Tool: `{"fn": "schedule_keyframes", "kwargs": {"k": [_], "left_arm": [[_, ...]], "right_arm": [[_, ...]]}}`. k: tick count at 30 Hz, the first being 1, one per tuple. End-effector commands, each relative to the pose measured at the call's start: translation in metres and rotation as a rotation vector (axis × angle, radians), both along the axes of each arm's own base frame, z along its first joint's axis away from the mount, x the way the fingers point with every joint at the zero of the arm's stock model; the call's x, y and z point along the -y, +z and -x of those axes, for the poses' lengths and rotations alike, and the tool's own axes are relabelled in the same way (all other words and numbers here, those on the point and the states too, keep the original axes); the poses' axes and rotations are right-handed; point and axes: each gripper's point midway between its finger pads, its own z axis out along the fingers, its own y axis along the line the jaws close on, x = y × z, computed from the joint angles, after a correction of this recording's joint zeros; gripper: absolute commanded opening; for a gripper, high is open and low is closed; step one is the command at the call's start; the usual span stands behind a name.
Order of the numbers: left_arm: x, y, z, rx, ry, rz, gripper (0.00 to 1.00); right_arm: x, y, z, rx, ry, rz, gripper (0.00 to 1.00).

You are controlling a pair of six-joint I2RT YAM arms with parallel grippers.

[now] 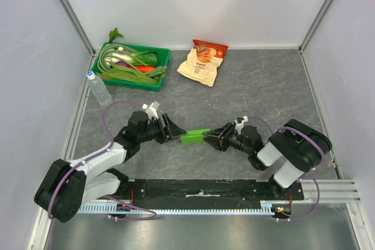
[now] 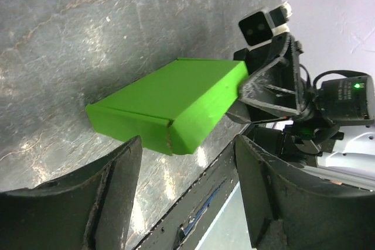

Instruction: Fold the paper box

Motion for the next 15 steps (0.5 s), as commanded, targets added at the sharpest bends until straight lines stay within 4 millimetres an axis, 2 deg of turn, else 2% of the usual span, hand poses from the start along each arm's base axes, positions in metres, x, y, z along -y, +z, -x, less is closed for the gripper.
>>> {"fn": "schedule_keyframes", "kwargs": {"k": [1, 5, 8, 12, 14, 15], "left_arm": [[0.005, -0.007, 0.005, -0.034, -0.028, 0.05, 0.71], [0.003, -0.023, 0.007, -0.059, -0.025, 0.04, 0.7], [-0.004, -0.044, 0.01, -0.081, -0.004, -0.002, 0.66], [-0.006, -0.057, 0.018, -0.082, -0.028, -0.002, 0.54], [-0.009, -0.062, 0.022, -0.08, -0.039, -0.022, 0.54], [-0.011, -0.064, 0.022, -0.081, -0.033, -0.035, 0.57]], "right_arm": [[0.015, -0.048, 0.007, -0.103, -0.026, 0.154, 0.42], [0.015, -0.049, 0.009, -0.104, -0.022, 0.157, 0.42], [0.016, -0.051, 0.009, -0.104, -0.023, 0.164, 0.42], [0.018, -0.054, 0.01, -0.108, -0.021, 0.172, 0.41], [0.018, -0.054, 0.011, -0.11, -0.021, 0.174, 0.42], [0.018, -0.054, 0.011, -0.108, -0.02, 0.174, 0.41]]}}
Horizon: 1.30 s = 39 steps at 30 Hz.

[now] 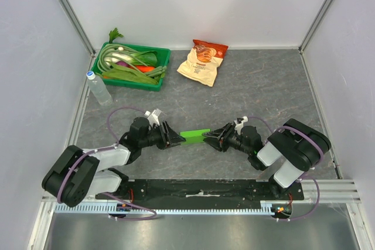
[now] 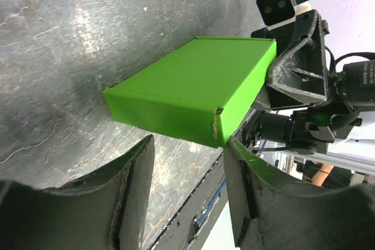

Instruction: Fold the paper box

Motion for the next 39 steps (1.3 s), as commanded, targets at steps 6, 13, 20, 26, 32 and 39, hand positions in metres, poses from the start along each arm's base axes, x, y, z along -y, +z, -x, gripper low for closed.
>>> {"fn": "schedule_keyframes", "kwargs": {"k": [6, 13, 20, 26, 32, 39], "left_arm": [[0.0, 0.041, 0.002, 0.179, -0.079, 0.032, 0.82], [0.003, 0.071, -0.018, 0.184, -0.068, 0.037, 0.94], [-0.001, 0.014, -0.011, 0.053, -0.068, -0.018, 0.77], [-0.011, -0.017, 0.001, 0.01, -0.063, -0.075, 0.59], [-0.015, -0.028, 0.001, 0.002, -0.063, -0.123, 0.55], [-0.014, -0.023, -0.004, 0.014, -0.062, -0.121, 0.54]], "right_arm": [[0.017, -0.049, 0.008, -0.104, -0.027, 0.158, 0.41], [0.014, -0.044, 0.007, -0.082, -0.015, 0.154, 0.43], [0.014, -0.043, 0.006, -0.063, -0.011, 0.158, 0.45], [0.013, -0.029, 0.001, 0.034, 0.029, 0.149, 0.5], [0.012, -0.012, 0.006, 0.244, 0.27, 0.262, 0.73], [0.024, 0.008, -0.015, 0.396, 0.385, 0.376, 0.8]]}}
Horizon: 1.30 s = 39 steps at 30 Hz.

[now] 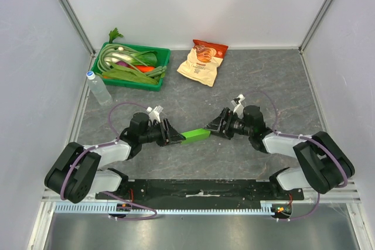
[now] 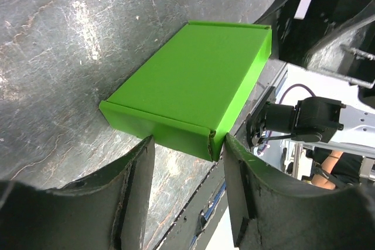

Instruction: Fold the paper box

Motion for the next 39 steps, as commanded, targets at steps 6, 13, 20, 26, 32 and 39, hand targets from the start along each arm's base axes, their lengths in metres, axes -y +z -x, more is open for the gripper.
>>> {"fn": "schedule_keyframes", "kwargs": {"k": [6, 13, 20, 26, 32, 39], "left_arm": [[-0.014, -0.027, 0.003, -0.014, 0.008, -0.115, 0.52], [-0.023, -0.044, 0.018, -0.047, 0.017, -0.145, 0.47], [-0.034, -0.032, 0.043, -0.034, -0.011, -0.163, 0.6], [-0.037, 0.076, 0.031, 0.181, 0.033, -0.096, 0.87], [-0.063, 0.184, 0.008, 0.453, 0.237, -0.082, 0.85], [-0.103, 0.268, 0.036, 0.755, 0.415, 0.017, 0.84]], "right_arm": [[0.014, -0.015, -0.004, 0.069, 0.151, 0.095, 0.74], [0.031, -0.054, 0.01, 0.015, 0.136, 0.203, 0.66], [0.069, -0.039, 0.04, 0.002, 0.091, 0.388, 0.73], [0.068, 0.034, 0.014, 0.351, 0.207, 0.621, 0.84], [-0.012, 0.047, -0.005, 0.657, 0.538, 0.95, 0.88], [-0.05, -0.004, -0.022, 0.84, 0.887, 1.126, 0.97]]}}
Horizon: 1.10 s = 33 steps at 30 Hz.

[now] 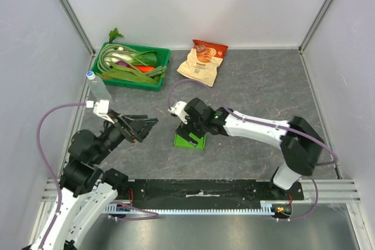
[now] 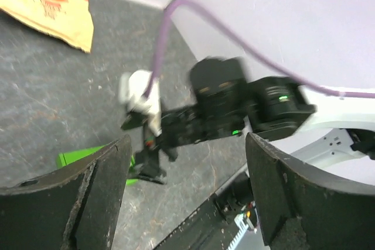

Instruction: Fold the paper box

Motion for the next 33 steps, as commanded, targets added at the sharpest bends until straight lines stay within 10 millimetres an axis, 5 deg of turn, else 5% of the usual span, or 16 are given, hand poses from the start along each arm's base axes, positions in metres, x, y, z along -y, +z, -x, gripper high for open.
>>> {"fn": "schedule_keyframes", "kwargs": {"k": [1, 6, 20, 26, 33], "left_arm": [[-0.035, 0.026, 0.015, 0.14, 0.138, -0.017, 0.83], [-0.051, 0.03, 0.03, 0.197, 0.176, -0.07, 0.83], [-0.039, 0.02, 0.039, 0.18, 0.088, -0.086, 0.84], [-0.04, 0.02, 0.037, 0.182, 0.094, -0.091, 0.84], [-0.038, 0.016, 0.037, 0.171, 0.087, -0.099, 0.84]], "right_arm": [[0.009, -0.025, -0.014, 0.077, 0.18, 0.216, 0.98], [-0.013, -0.031, -0.008, 0.083, 0.248, 0.202, 0.98], [-0.038, -0.059, 0.003, -0.023, 0.317, 0.167, 0.98], [-0.014, -0.073, -0.019, 0.035, 0.173, 0.298, 0.95], [0.039, -0.072, -0.058, 0.127, -0.097, 0.439, 0.94]]}}
